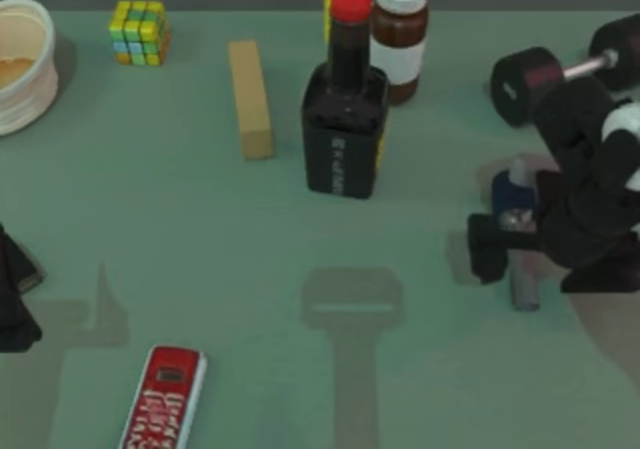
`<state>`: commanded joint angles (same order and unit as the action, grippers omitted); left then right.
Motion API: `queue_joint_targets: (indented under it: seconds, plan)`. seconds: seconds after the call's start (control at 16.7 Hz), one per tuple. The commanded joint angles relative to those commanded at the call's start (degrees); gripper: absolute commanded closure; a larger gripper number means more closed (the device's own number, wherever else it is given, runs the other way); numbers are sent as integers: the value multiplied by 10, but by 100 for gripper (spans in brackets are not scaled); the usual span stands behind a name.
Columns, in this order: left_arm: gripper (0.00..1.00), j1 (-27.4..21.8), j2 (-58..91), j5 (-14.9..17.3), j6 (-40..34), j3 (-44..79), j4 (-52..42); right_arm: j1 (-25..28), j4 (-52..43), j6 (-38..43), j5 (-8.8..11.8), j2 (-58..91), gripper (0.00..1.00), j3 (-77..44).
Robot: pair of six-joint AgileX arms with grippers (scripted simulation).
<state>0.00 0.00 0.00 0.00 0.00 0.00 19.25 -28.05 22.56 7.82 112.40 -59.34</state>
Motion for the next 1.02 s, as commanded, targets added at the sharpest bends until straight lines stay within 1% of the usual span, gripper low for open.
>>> queue_joint_targets:
  seconds: [0.54, 0.6, 1.02]
  plan:
    - [0, 0, 0, 0, 0, 0, 0, 0, 0, 0, 0, 0, 98, 0]
    - [0, 0, 0, 0, 0, 0, 0, 0, 0, 0, 0, 0, 100, 0]
    - [0, 0, 0, 0, 0, 0, 0, 0, 0, 0, 0, 0, 100, 0]
